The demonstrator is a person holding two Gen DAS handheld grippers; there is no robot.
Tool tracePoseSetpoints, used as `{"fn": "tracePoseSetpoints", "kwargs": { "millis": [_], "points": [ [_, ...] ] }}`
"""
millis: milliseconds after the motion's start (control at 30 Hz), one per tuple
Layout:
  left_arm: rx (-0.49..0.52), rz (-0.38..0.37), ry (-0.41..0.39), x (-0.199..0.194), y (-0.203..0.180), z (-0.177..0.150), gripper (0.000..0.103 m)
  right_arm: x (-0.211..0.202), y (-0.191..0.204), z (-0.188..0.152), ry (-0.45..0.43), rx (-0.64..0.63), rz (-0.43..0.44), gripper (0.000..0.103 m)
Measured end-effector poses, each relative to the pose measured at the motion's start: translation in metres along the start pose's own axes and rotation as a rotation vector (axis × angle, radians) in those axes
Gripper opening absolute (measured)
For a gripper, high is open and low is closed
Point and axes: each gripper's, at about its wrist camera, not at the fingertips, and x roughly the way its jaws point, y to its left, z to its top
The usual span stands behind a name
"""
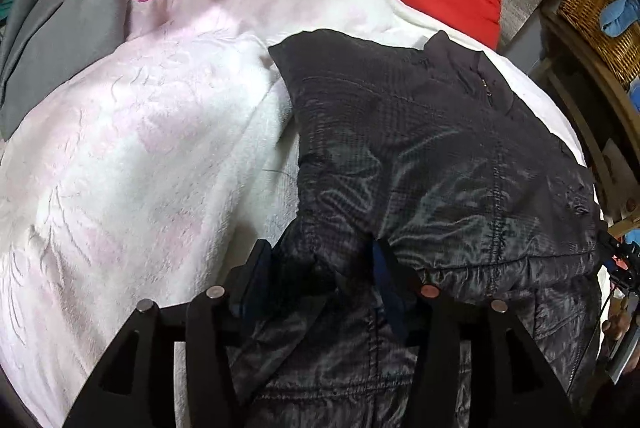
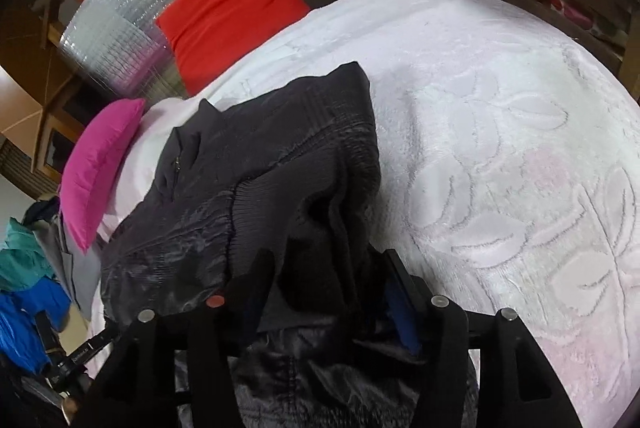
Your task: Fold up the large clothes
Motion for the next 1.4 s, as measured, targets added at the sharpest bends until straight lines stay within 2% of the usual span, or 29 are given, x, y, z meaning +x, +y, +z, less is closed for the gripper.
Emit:
{"fn": "tracePoseSetpoints", "kwargs": {
  "millis": [333, 533, 667, 733, 900, 1067, 1133, 1167, 1200, 1233, 1300, 1400],
  "points": [
    [0.051, 0.049, -0.020, -0.035, 0.010, -0.026, 0.060, -0.023, -0.025, -0.011, 0.010, 0.060, 0.043, 0.062],
    [-0.011, -0.014, -0.046, -0.036, 0.023, -0.031, 0.061, -0.023, -0.028, -0.013, 0.005, 0.070, 0.067, 0.062],
    [-0.069, -0.084, -0.055, -0.027, 0.028, -0.016, 0.062, -0.015, -0.020, -0.008, -0.007, 0.052, 0.051, 0.062],
    [-0.109, -0.126, -0.087, -0.025, 0.029, -0.002, 0.062, -0.010, -0.014, 0.000, -0.033, 0.033, 0.028, 0.062],
    [-0.153, -0.154, -0.127, -0.016, 0.029, 0.026, 0.066, 0.012, -0.012, 0.022, -0.052, 0.040, 0.044, 0.062],
    [-0.223, -0.203, -0.109, 0.012, 0.034, 0.052, 0.066, 0.039, -0.011, 0.032, -0.043, 0.042, 0.068, 0.062],
    [-0.218, -0.222, -0.120, 0.019, 0.032, 0.054, 0.065, 0.044, -0.004, 0.034, -0.062, 0.003, 0.069, 0.047],
    [-0.207, -0.218, -0.126, 0.021, 0.031, 0.054, 0.061, 0.045, 0.000, 0.035, -0.065, -0.018, 0.062, 0.045],
    [-0.198, -0.212, -0.134, 0.023, 0.030, 0.054, 0.039, 0.045, 0.004, 0.036, -0.075, -0.036, 0.047, 0.042],
    [-0.199, -0.219, -0.133, 0.027, 0.027, 0.055, 0.031, 0.044, 0.007, 0.036, -0.087, -0.047, 0.039, 0.037],
    [-0.208, -0.214, -0.145, 0.025, 0.023, 0.055, 0.023, 0.039, 0.014, 0.035, -0.112, -0.067, 0.021, 0.033],
    [-0.167, -0.172, -0.181, 0.017, 0.009, 0.055, 0.018, 0.027, 0.024, 0.035, -0.162, -0.090, 0.018, 0.029]
  ]
}}
